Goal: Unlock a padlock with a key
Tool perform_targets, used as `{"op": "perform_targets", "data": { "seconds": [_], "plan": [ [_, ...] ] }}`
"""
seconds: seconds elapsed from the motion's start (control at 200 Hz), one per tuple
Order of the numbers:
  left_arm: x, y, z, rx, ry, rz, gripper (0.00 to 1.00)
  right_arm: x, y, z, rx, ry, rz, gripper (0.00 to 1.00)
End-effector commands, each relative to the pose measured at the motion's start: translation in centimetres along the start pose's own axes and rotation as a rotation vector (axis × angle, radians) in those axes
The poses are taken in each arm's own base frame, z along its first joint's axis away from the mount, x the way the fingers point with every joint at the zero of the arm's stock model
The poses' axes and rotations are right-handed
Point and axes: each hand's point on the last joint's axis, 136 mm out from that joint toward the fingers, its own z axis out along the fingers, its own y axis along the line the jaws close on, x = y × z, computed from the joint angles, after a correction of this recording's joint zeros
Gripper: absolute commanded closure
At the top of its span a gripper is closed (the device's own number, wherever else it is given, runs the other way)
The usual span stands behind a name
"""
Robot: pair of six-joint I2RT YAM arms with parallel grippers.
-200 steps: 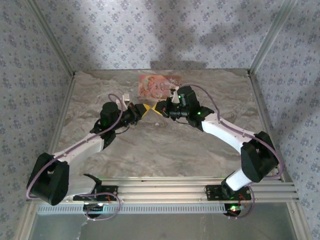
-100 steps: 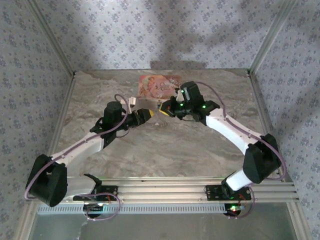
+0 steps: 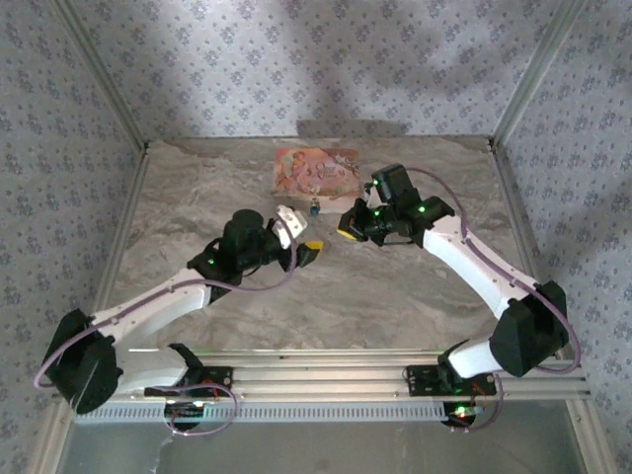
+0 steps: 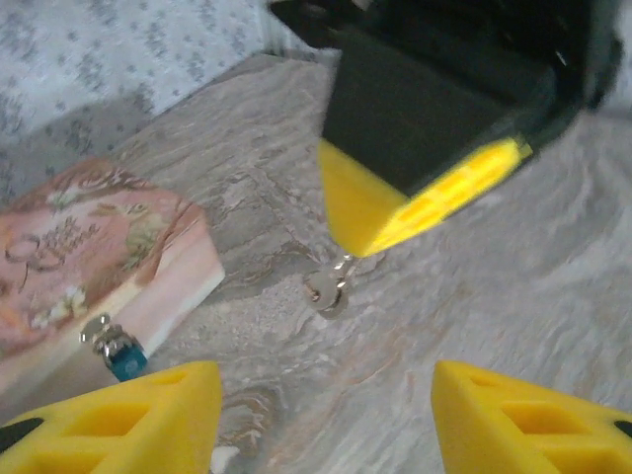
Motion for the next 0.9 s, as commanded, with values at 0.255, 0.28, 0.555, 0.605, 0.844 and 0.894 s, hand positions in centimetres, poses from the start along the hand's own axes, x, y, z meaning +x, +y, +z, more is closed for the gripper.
{"op": "perform_targets", "data": {
  "seconds": [0.255, 0.28, 0.555, 0.605, 0.844, 0.894],
  "plan": [
    [-0.2, -1.0, 3.1, 0.051, 0.027, 0.298, 0.41, 0.9, 0.1, -0.3, 0.012, 0.012, 0.018, 1.0],
    [-0.2, -0.9, 3.3, 0.045, 0.029, 0.299, 0.41, 0.9, 0.2, -0.3, 0.011, 0.013, 0.016, 1.0],
    [-0.8, 0.0, 4.0, 0.006, 0.022, 0.31, 0.45, 1.2, 0.4, -0.2, 0.001, 0.028, 0.017, 1.0],
    [-0.8, 0.1, 4.0, 0.0, 0.023, 0.316, 0.46, 1.2, 0.4, -0.3, -0.001, 0.028, 0.017, 1.0],
    [-0.8, 0.3, 4.1, -0.013, 0.027, 0.333, 0.53, 1.5, 0.5, 0.0, -0.01, 0.041, 0.02, 1.0],
    [-0.7, 0.3, 4.0, -0.012, 0.03, 0.336, 0.59, 1.6, 0.7, 0.0, -0.02, 0.046, 0.019, 1.0]
  ]
}}
